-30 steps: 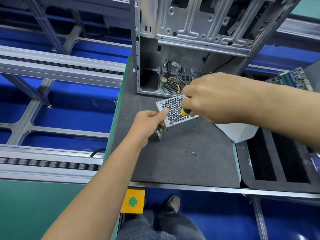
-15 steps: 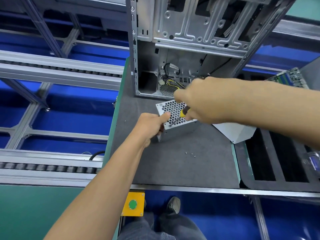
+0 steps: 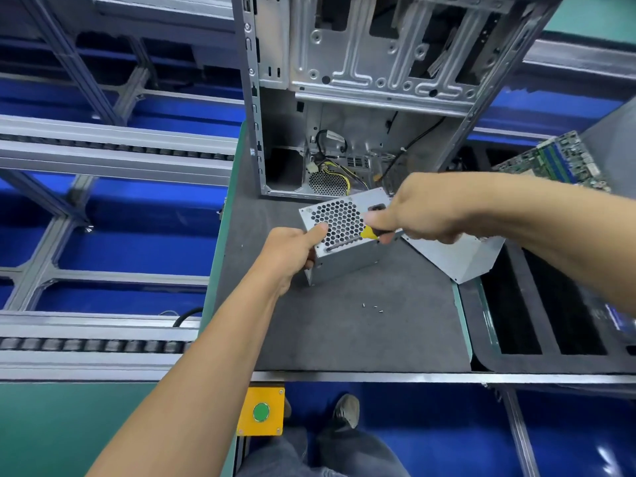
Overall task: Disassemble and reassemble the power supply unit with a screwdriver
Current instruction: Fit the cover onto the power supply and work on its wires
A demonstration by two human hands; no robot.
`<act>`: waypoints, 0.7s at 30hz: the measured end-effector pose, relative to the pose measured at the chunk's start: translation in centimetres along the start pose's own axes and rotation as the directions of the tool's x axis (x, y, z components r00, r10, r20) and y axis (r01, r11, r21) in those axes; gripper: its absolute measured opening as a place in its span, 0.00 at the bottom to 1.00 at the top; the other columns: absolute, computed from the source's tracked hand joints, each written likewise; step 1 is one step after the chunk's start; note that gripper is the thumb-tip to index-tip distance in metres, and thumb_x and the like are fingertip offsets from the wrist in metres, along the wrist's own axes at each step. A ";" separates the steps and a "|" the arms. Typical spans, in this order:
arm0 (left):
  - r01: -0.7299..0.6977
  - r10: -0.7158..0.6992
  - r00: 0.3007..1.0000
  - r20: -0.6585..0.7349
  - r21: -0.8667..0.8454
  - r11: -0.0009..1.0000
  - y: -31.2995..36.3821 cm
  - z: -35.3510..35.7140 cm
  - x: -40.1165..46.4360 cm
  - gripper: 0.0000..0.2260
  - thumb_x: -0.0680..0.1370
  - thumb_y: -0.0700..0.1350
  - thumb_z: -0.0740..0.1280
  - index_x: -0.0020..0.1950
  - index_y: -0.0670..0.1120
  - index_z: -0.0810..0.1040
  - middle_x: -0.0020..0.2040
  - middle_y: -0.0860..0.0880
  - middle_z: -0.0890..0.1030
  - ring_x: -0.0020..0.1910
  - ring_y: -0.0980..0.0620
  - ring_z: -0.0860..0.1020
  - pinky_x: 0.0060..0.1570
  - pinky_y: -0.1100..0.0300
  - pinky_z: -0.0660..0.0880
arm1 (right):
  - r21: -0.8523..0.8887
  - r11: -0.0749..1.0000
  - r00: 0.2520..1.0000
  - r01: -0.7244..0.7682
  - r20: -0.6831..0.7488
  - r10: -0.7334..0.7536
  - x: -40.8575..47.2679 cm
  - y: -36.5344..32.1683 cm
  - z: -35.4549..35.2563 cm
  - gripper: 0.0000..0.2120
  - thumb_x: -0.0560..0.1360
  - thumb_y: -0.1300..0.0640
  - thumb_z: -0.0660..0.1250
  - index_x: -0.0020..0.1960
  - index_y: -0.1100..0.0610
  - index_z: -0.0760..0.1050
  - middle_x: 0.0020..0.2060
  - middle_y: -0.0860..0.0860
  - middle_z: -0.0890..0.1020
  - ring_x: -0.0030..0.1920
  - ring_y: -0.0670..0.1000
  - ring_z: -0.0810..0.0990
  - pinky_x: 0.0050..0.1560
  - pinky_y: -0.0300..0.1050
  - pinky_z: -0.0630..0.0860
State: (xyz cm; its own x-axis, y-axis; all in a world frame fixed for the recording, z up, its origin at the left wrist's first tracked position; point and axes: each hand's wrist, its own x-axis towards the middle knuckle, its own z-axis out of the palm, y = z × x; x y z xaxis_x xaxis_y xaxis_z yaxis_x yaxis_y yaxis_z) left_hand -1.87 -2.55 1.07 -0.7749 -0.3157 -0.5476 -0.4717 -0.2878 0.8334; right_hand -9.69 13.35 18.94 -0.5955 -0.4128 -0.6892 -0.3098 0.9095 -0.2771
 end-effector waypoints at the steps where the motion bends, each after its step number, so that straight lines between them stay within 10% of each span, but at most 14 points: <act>1: -0.007 0.007 1.000 -0.003 0.017 1.000 0.0 0.0 0.1 0.15 0.75 0.55 0.73 0.47 0.43 0.77 0.42 0.41 0.78 0.39 0.46 0.72 0.42 0.54 0.71 | 0.050 0.998 0.998 0.037 0.042 -0.039 0.0 1.3 0.2 0.19 0.81 0.44 0.60 0.43 0.56 0.81 0.28 0.51 0.66 0.24 0.50 0.59 0.23 0.38 0.57; 10: -0.114 0.131 0.988 -0.076 0.199 0.973 2.0 -2.2 0.7 0.21 0.81 0.57 0.64 0.37 0.43 0.74 0.34 0.47 0.71 0.35 0.50 0.67 0.42 0.57 0.66 | 0.718 0.675 0.977 0.168 -0.210 -0.019 0.9 15.5 4.5 0.09 0.82 0.54 0.61 0.47 0.56 0.76 0.36 0.50 0.81 0.34 0.49 0.71 0.36 0.42 0.64; 16: -0.270 0.241 0.959 0.150 0.218 0.938 0.3 -5.0 0.5 0.13 0.76 0.56 0.72 0.54 0.49 0.85 0.54 0.52 0.85 0.47 0.54 0.77 0.49 0.59 0.73 | 0.864 0.402 0.915 0.303 -0.382 0.130 0.8 24.9 10.3 0.11 0.83 0.61 0.57 0.60 0.62 0.76 0.35 0.48 0.75 0.36 0.46 0.68 0.40 0.40 0.65; 21: -0.322 0.304 0.946 0.111 0.237 0.917 -1.0 -6.5 2.0 0.26 0.70 0.64 0.75 0.64 0.53 0.81 0.60 0.50 0.83 0.59 0.46 0.82 0.64 0.48 0.73 | 0.922 0.119 0.777 0.368 -0.375 0.506 0.3 31.4 12.6 0.13 0.83 0.52 0.60 0.40 0.54 0.69 0.29 0.49 0.64 0.30 0.47 0.61 0.33 0.41 0.58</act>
State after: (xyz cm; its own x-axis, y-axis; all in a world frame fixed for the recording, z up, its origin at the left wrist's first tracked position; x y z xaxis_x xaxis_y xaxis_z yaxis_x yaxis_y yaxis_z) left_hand -0.18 -8.79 -1.33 -0.9233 -0.2854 -0.2570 -0.2827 0.0520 0.9578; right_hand -10.27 42.43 1.57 -0.8973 0.1211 -0.4245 0.4277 0.0012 -0.9039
